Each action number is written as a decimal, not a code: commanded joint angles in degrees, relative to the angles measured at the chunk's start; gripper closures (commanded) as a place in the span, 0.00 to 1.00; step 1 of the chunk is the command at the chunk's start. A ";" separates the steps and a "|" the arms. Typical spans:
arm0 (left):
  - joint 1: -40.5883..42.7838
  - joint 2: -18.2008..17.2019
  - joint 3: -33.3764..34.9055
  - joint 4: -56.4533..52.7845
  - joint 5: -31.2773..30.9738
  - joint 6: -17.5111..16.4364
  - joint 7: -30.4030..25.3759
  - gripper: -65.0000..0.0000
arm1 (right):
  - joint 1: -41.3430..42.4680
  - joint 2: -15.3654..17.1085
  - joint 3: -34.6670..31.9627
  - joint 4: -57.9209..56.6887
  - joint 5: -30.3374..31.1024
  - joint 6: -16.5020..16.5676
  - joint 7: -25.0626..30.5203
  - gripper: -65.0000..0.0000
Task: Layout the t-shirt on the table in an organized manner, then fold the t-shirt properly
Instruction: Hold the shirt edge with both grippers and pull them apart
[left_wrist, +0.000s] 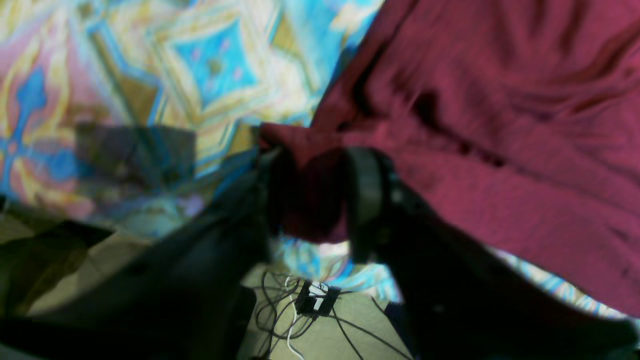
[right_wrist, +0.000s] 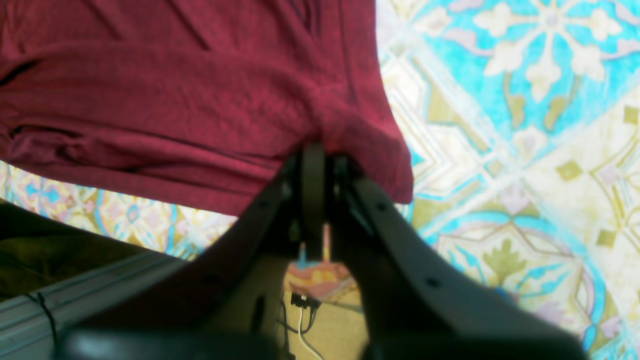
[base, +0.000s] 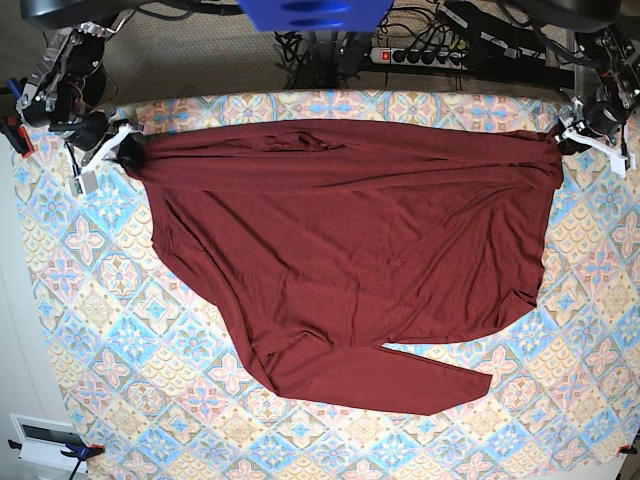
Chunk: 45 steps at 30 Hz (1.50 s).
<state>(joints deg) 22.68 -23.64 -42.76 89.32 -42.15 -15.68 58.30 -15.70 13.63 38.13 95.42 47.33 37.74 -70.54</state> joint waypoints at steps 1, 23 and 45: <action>-0.22 -1.11 -0.36 0.57 -0.79 -0.19 -1.03 0.60 | 0.19 1.10 0.24 1.07 1.15 0.29 0.87 1.00; -4.08 0.30 2.28 -7.87 -0.71 -0.19 -1.20 0.51 | 0.45 -0.05 -1.16 1.07 1.15 0.29 0.96 1.00; 7.43 -2.16 10.19 10.33 -2.46 -0.45 -0.85 1.00 | 0.36 -0.05 -0.81 1.15 1.42 0.29 0.87 1.00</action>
<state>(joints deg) 30.57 -24.77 -32.08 98.72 -43.55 -15.97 58.65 -15.68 12.67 36.93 95.53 47.72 37.74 -70.59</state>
